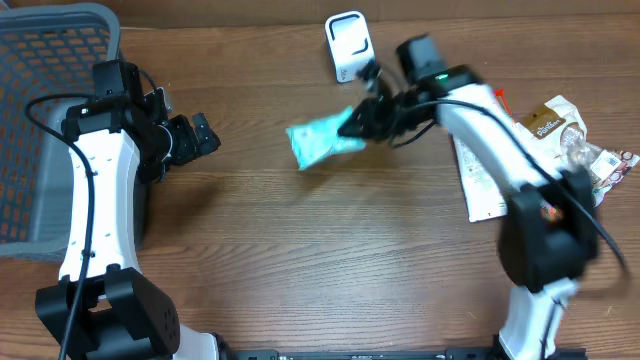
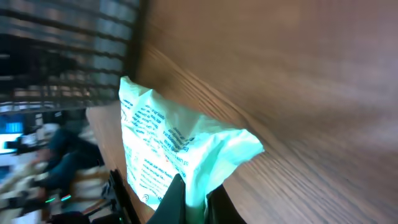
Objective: Scan the item barcode
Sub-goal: 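Lift the wipes packet and carry it toward the white scanner, then hold the wipes packet's barcode in front of the white scanner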
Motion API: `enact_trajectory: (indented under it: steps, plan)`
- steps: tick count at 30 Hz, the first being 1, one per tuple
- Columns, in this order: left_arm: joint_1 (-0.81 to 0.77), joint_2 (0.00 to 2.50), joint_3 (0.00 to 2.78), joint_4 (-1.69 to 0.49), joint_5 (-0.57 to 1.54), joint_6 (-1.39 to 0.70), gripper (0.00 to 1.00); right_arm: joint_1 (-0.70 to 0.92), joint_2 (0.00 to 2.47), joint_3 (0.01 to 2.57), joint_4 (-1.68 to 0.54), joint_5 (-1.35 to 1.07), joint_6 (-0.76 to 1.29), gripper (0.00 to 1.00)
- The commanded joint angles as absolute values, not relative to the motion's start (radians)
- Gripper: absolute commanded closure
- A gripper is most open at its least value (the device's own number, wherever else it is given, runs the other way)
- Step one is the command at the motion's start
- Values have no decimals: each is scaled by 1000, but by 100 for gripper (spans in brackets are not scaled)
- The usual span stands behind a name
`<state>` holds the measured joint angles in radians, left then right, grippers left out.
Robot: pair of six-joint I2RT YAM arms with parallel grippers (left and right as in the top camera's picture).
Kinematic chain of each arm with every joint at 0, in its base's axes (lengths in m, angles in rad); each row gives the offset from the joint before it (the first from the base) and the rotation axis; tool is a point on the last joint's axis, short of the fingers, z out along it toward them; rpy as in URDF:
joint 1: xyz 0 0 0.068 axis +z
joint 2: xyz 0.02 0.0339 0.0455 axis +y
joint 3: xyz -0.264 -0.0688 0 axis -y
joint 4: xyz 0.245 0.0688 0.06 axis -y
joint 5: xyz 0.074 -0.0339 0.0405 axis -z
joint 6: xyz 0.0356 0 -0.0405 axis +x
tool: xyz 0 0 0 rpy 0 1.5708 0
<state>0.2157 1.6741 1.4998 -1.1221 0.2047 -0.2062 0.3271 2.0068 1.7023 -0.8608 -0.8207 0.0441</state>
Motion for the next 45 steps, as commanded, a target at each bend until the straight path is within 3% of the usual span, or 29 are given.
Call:
enact_trajectory:
  steps: [1,10,17,24,29,37,45]
  plan:
    - [209,1679,1515,-1121,202,-187,0,320,1808,1718,-873,-724,-2,96]
    - [209,1679,1515,-1121,202,-187,0,350,1683,1718,-889,-546,-1,96]
    - [209,1679,1515,-1121,202,-187,0,413,1777,1714,-799,-43,-5,96]
    - [209,1679,1515,-1121,202,-187,0,455,1935,1714,-443,337,-463,96]
    - [209,1679,1515,-1121,202,-187,0,455,2049,1714,-133,412,-779,96]
    - [209,1679,1515,-1121,202,-187,0,456,2230,1714,291,518,-1043,96]
    - [209,1679,1515,-1121,202,-187,0,471,2348,1714,382,539,-1337,96]
